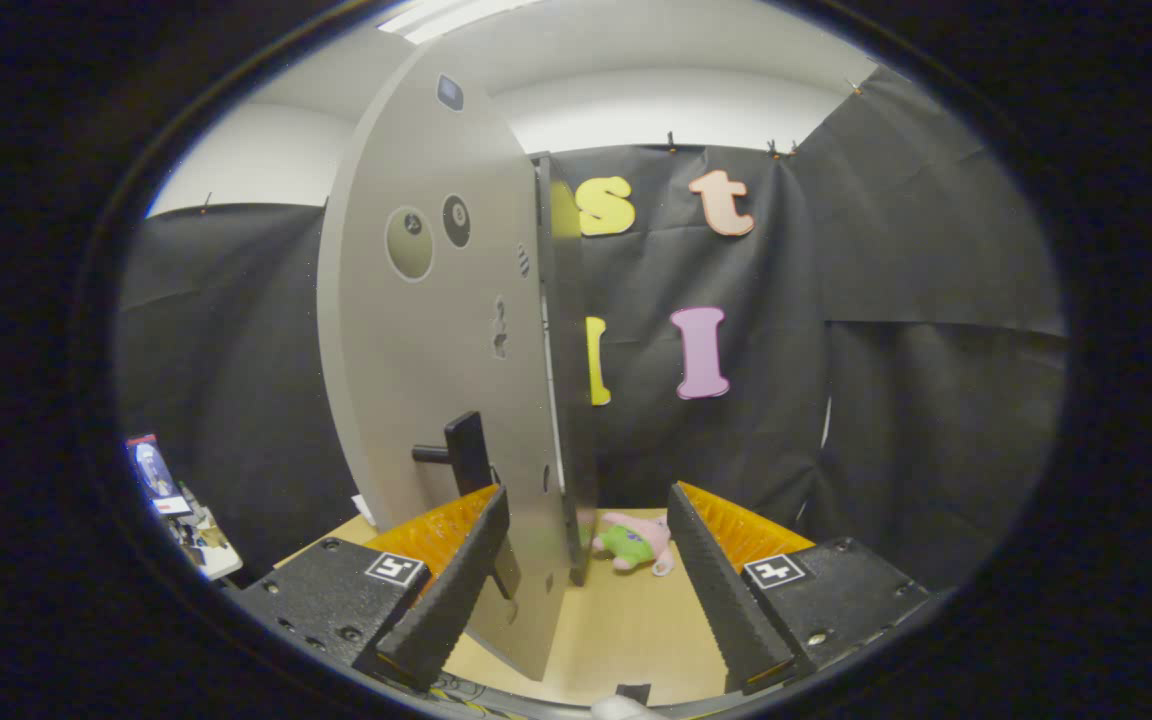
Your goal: Open the shoe cabinet door, grab the shoes and put them into the shoe cabinet, then close the shoe cabinet door.
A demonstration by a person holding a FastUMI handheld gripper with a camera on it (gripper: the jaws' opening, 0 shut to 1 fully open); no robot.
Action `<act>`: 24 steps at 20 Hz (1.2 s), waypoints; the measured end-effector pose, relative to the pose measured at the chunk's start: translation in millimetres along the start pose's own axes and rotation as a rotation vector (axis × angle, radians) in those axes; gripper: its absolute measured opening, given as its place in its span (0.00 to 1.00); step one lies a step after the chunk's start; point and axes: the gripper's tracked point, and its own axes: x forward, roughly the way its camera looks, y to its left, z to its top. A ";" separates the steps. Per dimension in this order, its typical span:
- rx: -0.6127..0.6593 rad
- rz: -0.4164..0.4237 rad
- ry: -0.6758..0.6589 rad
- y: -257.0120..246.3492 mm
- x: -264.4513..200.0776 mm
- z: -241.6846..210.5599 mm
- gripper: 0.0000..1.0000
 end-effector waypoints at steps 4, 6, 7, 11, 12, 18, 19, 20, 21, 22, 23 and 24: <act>-0.008 0.034 -0.011 5.0 4.5 -0.4 0.97; -0.027 0.023 -0.014 5.8 4.0 -0.1 0.96; -0.028 0.015 -0.020 6.1 4.1 1.5 0.96; 0.008 -0.017 -0.018 19.8 4.8 0.4 0.96; 0.021 -0.035 -0.018 29.3 -1.7 -1.8 0.96; 0.036 -0.111 -0.025 75.4 1.7 -6.7 0.96; 0.030 -0.119 -0.025 85.8 3.8 -7.5 0.96; 0.022 -0.123 -0.022 95.0 5.6 -7.1 0.96; 0.015 -0.124 -0.019 106.3 8.1 -6.8 0.96; 0.009 -0.122 -0.017 119.1 12.3 -8.1 0.96; 0.005 -0.115 -0.014 131.6 16.6 -8.4 0.96; 0.002 -0.103 -0.008 145.2 21.8 -9.5 0.96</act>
